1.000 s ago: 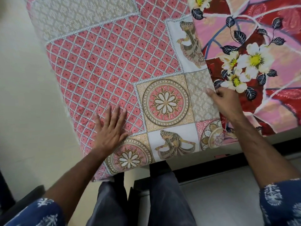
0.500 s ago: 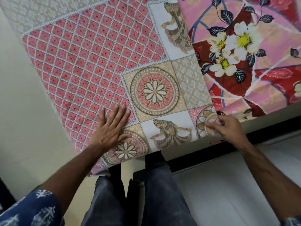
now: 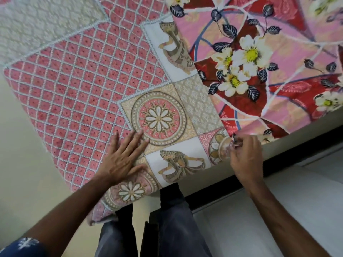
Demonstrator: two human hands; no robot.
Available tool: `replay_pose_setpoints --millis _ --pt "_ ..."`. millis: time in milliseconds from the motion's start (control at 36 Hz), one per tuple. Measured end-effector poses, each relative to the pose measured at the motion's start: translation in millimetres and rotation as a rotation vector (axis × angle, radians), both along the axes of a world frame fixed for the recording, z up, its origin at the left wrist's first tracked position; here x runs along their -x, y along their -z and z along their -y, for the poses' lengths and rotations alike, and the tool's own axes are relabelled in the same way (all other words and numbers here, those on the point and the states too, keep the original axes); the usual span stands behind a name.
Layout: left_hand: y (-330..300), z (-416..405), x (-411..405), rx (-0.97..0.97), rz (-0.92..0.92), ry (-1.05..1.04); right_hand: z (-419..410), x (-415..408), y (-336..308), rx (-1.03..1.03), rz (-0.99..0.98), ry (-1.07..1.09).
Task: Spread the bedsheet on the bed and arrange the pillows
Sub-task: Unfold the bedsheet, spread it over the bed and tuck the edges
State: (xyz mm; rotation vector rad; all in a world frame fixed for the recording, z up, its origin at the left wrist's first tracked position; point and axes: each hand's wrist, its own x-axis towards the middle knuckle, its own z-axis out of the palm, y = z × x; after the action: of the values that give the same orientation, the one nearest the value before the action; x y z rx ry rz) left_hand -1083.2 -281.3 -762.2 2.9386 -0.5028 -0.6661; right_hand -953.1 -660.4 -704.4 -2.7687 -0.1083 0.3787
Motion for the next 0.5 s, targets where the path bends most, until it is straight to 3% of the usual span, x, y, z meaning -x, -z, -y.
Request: replay_pose_setpoints --millis 111,306,500 --pt "7 1 -61 0.022 0.026 -0.065 -57 -51 7 -0.079 0.019 -0.145" --pt "15 -6 -177 0.000 0.064 -0.341 -157 -170 42 -0.062 -0.032 -0.034" --pt "15 -12 -203 -0.019 0.099 -0.349 -194 -217 53 -0.012 0.082 -0.229"
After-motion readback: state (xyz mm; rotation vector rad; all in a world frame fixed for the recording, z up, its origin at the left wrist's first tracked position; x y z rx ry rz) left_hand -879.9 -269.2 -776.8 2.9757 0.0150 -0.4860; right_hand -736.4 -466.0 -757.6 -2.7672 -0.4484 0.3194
